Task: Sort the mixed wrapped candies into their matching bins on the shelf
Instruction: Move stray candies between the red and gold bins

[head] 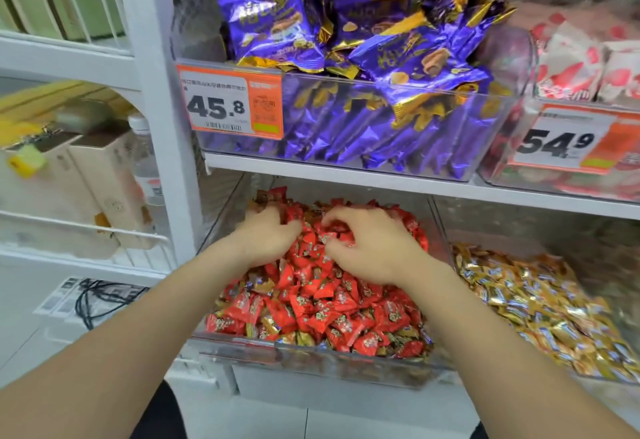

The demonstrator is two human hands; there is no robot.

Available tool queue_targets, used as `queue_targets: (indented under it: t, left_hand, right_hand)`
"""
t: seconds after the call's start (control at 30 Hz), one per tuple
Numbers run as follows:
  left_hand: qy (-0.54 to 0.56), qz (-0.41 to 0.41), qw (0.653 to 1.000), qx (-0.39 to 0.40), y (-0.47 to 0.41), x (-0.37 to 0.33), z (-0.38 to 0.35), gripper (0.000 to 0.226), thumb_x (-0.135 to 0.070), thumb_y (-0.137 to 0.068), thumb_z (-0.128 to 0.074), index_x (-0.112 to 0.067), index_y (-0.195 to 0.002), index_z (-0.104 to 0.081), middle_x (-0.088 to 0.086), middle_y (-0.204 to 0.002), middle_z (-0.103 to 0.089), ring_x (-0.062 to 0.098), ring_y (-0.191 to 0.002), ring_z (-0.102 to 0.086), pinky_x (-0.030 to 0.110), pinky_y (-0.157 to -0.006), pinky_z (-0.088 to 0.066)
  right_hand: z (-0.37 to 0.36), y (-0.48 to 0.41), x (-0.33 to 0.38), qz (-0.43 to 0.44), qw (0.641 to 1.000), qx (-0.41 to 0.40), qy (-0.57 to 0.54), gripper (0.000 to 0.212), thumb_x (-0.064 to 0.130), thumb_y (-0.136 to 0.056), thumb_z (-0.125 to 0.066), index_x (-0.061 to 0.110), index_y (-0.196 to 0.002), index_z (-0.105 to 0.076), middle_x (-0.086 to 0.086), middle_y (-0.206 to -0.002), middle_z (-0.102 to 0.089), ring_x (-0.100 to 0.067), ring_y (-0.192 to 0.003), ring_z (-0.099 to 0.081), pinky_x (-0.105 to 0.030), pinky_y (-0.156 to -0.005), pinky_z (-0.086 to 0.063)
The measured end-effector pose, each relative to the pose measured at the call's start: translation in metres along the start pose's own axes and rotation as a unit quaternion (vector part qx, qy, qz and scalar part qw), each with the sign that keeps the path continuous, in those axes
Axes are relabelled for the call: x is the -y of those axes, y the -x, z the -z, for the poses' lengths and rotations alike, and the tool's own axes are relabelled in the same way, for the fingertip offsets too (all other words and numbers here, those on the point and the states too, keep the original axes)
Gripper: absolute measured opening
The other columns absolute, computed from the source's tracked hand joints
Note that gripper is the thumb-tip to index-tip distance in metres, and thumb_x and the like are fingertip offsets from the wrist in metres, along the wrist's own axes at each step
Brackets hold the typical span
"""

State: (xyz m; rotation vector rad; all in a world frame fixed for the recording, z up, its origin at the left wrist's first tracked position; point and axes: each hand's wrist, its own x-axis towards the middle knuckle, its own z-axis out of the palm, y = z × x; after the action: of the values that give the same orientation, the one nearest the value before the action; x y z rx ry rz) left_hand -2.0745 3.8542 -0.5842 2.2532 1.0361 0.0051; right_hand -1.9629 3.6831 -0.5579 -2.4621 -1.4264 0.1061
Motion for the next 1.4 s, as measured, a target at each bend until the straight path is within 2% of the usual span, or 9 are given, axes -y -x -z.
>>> queue_targets:
  t: [0.17, 0.3, 0.37, 0.5, 0.63, 0.83, 1.03, 1.23, 1.4]
  left_hand:
    - [-0.037, 0.01, 0.999, -0.02, 0.039, 0.001, 0.006, 0.062, -0.052, -0.099, -0.05, -0.015, -0.147, -0.036, 0.022, -0.155, -0.022, 0.045, -0.148, -0.022, 0.051, -0.118, -0.028]
    - [0.149, 0.066, 0.986, 0.021, 0.022, -0.002, -0.003, 0.096, -0.056, -0.085, -0.053, -0.001, -0.157, -0.02, 0.021, -0.151, -0.043, 0.038, -0.135, -0.047, 0.049, -0.11, -0.044]
    - [0.25, 0.081, 0.965, -0.017, 0.009, -0.007, -0.009, 0.08, -0.046, -0.096, -0.048, 0.006, -0.153, -0.028, 0.013, -0.128, -0.056, 0.027, -0.114, -0.056, 0.035, -0.095, -0.047]
    - [0.306, 0.115, 0.942, -0.072, -0.014, -0.014, -0.013, 0.076, -0.045, -0.092, -0.037, 0.0, -0.153, -0.034, 0.021, -0.148, -0.049, 0.038, -0.13, -0.05, 0.047, -0.112, -0.041]
    - [0.297, 0.148, 0.935, -0.127, -0.025, -0.014, -0.02, 0.09, -0.051, -0.075, -0.022, -0.005, -0.148, -0.047, 0.024, -0.147, -0.05, 0.04, -0.132, -0.049, 0.051, -0.111, -0.042]
    - [0.301, 0.173, 0.927, -0.145, -0.034, -0.011, -0.027, 0.07, -0.053, -0.1, -0.022, -0.01, -0.149, -0.048, 0.022, -0.147, -0.051, 0.041, -0.133, -0.049, 0.05, -0.11, -0.043]
    - [0.374, 0.133, 0.899, -0.185, -0.035, -0.01, -0.021, 0.065, -0.055, -0.108, -0.023, -0.011, -0.145, -0.052, 0.019, -0.14, -0.06, 0.037, -0.127, -0.057, 0.041, -0.104, -0.045]
    - [0.511, 0.045, 0.831, -0.213, -0.023, -0.033, -0.015, 0.037, -0.043, -0.109, -0.033, -0.017, -0.125, -0.054, 0.012, -0.127, -0.064, 0.028, -0.114, -0.06, 0.034, -0.092, -0.043]
    - [0.472, -0.046, 0.856, -0.206, 0.024, -0.052, -0.015, 0.029, -0.046, -0.111, -0.034, -0.03, -0.131, -0.049, 0.009, -0.133, -0.063, 0.03, -0.122, -0.059, 0.037, -0.103, -0.042]
  right_hand:
    - [-0.004, -0.031, 0.0, 0.003, 0.995, -0.064, -0.075, 0.037, 0.031, -0.098, -0.053, 0.028, -0.131, -0.068, -0.001, -0.13, -0.071, -0.027, -0.119, -0.063, -0.037, -0.106, -0.048]
    - [-0.018, -0.068, 0.019, 0.047, 0.994, 0.002, -0.1, 0.04, 0.021, -0.106, -0.05, 0.019, -0.146, -0.058, -0.006, -0.148, -0.059, -0.026, -0.134, -0.054, -0.024, -0.104, -0.039]
    - [-0.031, -0.085, 0.024, 0.045, 0.994, 0.025, -0.097, 0.04, 0.026, -0.109, -0.047, 0.02, -0.146, -0.057, -0.007, -0.15, -0.059, -0.029, -0.135, -0.054, -0.031, -0.109, -0.042]
    - [-0.043, -0.103, 0.03, 0.02, 0.995, 0.064, -0.078, 0.043, 0.04, -0.112, -0.035, 0.036, -0.153, -0.049, -0.002, -0.157, -0.053, -0.029, -0.138, -0.053, -0.038, -0.112, -0.043]
    - [-0.046, -0.116, 0.031, 0.006, 0.991, 0.127, -0.038, 0.046, 0.046, -0.113, -0.03, 0.032, -0.152, -0.05, -0.002, -0.159, -0.051, -0.03, -0.137, -0.052, -0.035, -0.105, -0.042]
    - [-0.049, -0.117, 0.04, -0.029, 0.983, 0.156, -0.087, 0.063, 0.063, -0.111, -0.021, 0.024, -0.145, -0.058, -0.006, -0.152, -0.057, -0.028, -0.129, -0.058, -0.035, -0.096, -0.04]
    - [-0.044, -0.113, 0.051, -0.016, 0.984, 0.119, -0.135, 0.057, 0.06, -0.111, -0.026, 0.027, -0.152, -0.051, -0.004, -0.158, -0.051, -0.028, -0.14, -0.051, -0.035, -0.104, -0.039]
    - [-0.021, -0.093, 0.056, -0.031, 0.965, 0.027, -0.261, 0.045, 0.049, -0.111, -0.043, 0.023, -0.144, -0.059, -0.009, -0.148, -0.061, -0.031, -0.137, -0.055, -0.032, -0.101, -0.039]
    - [-0.006, -0.051, 0.045, 0.011, 0.953, -0.076, -0.292, 0.04, 0.041, -0.112, -0.044, 0.023, -0.144, -0.058, -0.005, -0.148, -0.06, -0.019, -0.138, -0.052, -0.022, -0.11, -0.034]
